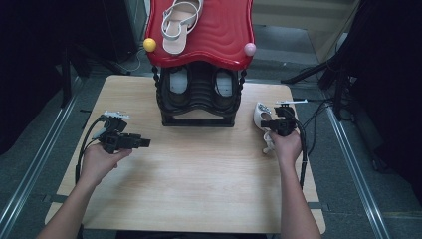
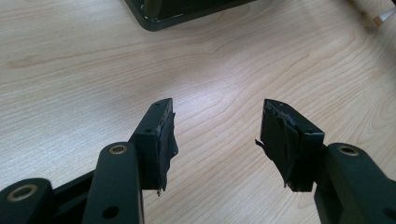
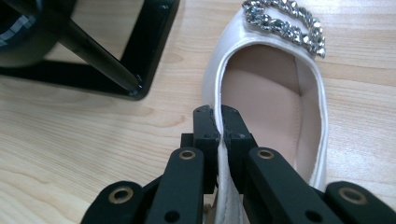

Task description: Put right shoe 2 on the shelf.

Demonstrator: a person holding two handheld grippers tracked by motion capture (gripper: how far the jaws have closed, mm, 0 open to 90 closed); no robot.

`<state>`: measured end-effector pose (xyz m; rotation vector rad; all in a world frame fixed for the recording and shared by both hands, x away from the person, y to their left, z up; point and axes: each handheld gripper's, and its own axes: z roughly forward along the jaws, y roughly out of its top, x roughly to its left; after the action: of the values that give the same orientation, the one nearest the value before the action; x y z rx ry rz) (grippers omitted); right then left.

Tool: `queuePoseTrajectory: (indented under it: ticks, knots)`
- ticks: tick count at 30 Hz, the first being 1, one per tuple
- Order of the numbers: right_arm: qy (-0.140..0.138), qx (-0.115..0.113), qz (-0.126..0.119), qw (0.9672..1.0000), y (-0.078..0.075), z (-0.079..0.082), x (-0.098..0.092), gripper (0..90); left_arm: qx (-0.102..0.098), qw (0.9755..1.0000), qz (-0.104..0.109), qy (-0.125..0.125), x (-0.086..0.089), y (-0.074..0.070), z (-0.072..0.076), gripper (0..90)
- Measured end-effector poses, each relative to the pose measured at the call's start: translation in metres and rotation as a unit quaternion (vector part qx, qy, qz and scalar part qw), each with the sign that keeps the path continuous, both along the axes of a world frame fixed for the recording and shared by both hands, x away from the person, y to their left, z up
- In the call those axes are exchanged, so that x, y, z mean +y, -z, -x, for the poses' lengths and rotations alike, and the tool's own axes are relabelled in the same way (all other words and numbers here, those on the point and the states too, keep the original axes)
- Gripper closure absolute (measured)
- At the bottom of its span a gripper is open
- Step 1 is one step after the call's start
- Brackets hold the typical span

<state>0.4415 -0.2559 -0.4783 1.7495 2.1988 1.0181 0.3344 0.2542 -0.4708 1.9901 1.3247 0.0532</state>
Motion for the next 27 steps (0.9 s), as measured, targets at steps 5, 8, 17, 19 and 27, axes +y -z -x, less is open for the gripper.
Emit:
queuePoseTrajectory:
  ticks: [5, 8, 17, 19, 27]
  knots:
    - [0.002, 0.002, -0.026, 0.9997, -0.005, 0.001, -0.005, 88.7, -0.001, 1.0000, -0.002, 0.003, -0.003, 0.000, 0.000, 45.2]
    - [-0.003, 0.000, -0.041, 0.9992, -0.007, 0.003, -0.007, 88.6, -0.002, 1.0000, 0.000, 0.002, -0.002, -0.001, 0.000, 45.1]
    - [-0.014, 0.001, -0.034, 0.9993, -0.030, 0.001, -0.006, 88.6, -0.002, 1.0000, 0.009, 0.000, -0.002, -0.002, 0.001, 45.2]
    - [-0.016, 0.000, -0.032, 0.9994, -0.039, 0.001, -0.005, 88.6, -0.003, 1.0000, 0.008, 0.002, -0.002, -0.002, 0.001, 45.2]
    - [-0.020, -0.008, -0.046, 0.9987, -0.063, -0.005, -0.001, 88.6, -0.003, 1.0000, 0.005, 0.006, -0.002, -0.001, 0.001, 45.4]
